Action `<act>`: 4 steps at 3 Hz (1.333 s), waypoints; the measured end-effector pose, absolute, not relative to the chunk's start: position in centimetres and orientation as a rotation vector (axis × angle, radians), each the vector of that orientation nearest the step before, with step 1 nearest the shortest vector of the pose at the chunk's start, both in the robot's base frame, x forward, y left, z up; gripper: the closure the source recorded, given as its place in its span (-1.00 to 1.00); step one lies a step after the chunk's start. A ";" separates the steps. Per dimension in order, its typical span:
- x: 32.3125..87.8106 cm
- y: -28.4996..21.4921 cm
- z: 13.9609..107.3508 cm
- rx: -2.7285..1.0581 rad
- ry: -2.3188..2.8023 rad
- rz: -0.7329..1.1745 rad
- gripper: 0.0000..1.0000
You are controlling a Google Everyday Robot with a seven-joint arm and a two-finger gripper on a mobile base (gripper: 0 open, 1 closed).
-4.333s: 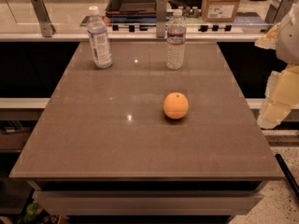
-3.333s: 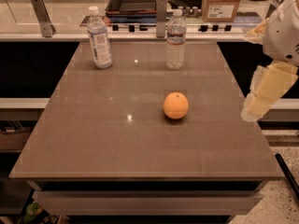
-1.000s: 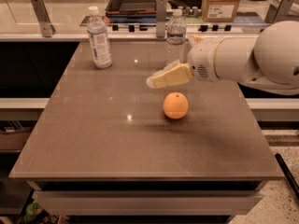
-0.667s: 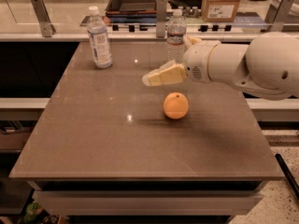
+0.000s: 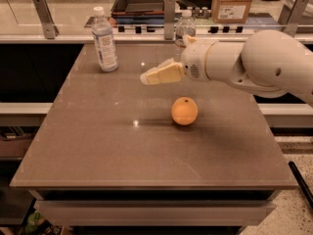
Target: Pick blue plastic bottle
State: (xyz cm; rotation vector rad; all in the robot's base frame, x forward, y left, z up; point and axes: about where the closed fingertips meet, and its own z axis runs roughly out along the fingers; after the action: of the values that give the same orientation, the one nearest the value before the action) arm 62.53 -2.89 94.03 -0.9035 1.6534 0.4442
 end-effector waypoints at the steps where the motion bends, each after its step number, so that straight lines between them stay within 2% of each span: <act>1: 64.7 -0.8 93.2 -0.887 1.645 0.486 -1.00; 4: 68.8 7.9 92.1 -0.866 1.615 0.502 -1.00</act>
Offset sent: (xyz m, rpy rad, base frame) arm 0.0641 0.0783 -0.0255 0.0812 0.0243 0.0339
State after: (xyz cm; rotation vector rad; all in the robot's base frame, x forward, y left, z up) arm 68.81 7.91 92.13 -0.8662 1.6151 0.5016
